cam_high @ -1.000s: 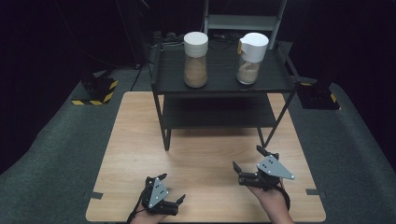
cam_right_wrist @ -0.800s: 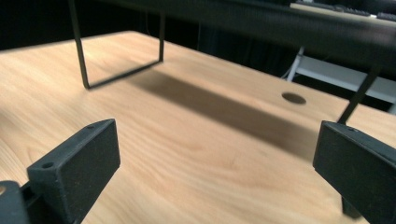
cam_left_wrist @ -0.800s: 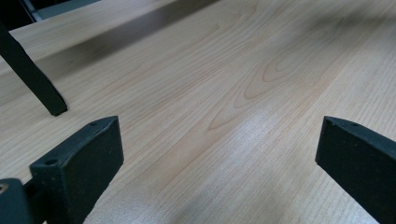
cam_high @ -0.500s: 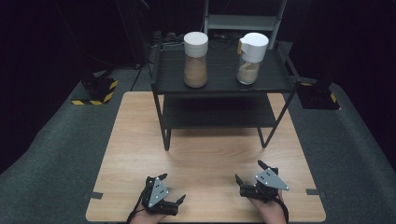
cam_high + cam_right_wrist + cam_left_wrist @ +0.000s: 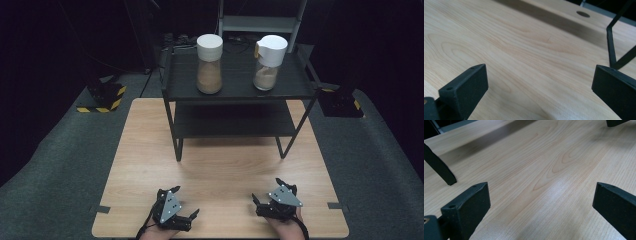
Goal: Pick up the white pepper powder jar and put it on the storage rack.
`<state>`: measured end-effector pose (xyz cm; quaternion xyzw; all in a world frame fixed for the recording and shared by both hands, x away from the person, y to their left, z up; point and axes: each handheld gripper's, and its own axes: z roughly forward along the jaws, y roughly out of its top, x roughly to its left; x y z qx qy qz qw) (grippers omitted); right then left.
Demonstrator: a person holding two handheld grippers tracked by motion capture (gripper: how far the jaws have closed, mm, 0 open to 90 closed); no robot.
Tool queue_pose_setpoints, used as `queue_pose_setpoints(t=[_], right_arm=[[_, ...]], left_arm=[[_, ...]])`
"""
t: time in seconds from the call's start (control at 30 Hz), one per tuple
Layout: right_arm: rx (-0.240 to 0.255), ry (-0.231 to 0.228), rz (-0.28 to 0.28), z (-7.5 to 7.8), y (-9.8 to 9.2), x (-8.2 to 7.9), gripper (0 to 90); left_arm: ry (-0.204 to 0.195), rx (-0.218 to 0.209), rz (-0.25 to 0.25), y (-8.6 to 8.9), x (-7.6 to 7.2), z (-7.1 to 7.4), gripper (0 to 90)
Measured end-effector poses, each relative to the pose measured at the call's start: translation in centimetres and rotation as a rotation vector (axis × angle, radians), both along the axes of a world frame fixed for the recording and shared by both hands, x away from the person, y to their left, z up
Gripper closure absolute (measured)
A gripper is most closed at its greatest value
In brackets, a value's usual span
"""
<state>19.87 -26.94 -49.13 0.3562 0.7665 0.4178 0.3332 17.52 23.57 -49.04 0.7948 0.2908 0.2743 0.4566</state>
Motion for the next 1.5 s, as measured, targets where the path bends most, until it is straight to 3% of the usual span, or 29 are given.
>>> queue_pose_setpoints(t=[0.27,0.53,0.67,0.77,0.83,0.87,0.9,0.93,1.0,1.1,1.3,1.4,1.5], right_arm=[[0.001,0.015,0.009,0.2,-0.1,0.2,0.0],[0.016,-0.003,0.017,-0.1,-0.5,0.0,0.0],[0.0,-0.004,0.041,0.0,-0.5,0.1,0.0],[-0.001,0.011,0.057,0.1,-0.6,0.4,0.0],[0.018,0.019,0.051,0.1,-0.9,0.5,0.0],[0.043,0.023,0.046,0.2,-1.1,0.5,0.0],[0.099,0.029,0.047,0.5,-1.7,0.5,0.0],[0.128,0.004,0.042,0.8,-2.0,0.2,0.0],[0.151,-0.055,0.024,1.2,-2.3,-0.6,0.0],[0.157,-0.062,0.023,1.4,-2.6,-0.8,0.0],[0.089,-0.033,0.013,0.9,-2.3,-0.7,0.0],[0.082,-0.026,0.01,0.7,-2.2,-0.6,0.0],[0.064,-0.02,0.015,0.6,-2.0,-0.6,0.0]], left_arm=[[0.002,-0.008,0.003,0.1,0.0,-0.1,2.1],[0.014,-0.02,-0.01,0.4,0.3,0.0,2.2],[0.002,-0.086,-0.046,1.4,0.4,-0.6,2.2],[0.036,-0.157,-0.064,2.1,0.6,-0.5,2.3],[0.046,-0.176,-0.072,2.3,0.6,0.0,2.2],[0.006,-0.179,-0.077,2.4,0.2,0.8,2.2],[-0.037,-0.194,-0.07,2.5,-0.3,1.3,2.2],[-0.072,-0.212,-0.061,2.6,-0.7,1.8,2.2],[-0.102,-0.248,-0.044,2.9,-1.2,2.2,2.2],[-0.094,-0.222,-0.034,2.8,-1.3,2.2,1.8],[-0.022,-0.139,0.001,2.3,-0.7,1.5,1.7],[0.009,-0.131,0.011,2.3,-0.3,1.1,1.7],[0.009,-0.125,0.012,2.3,-0.3,1.0,1.7]])
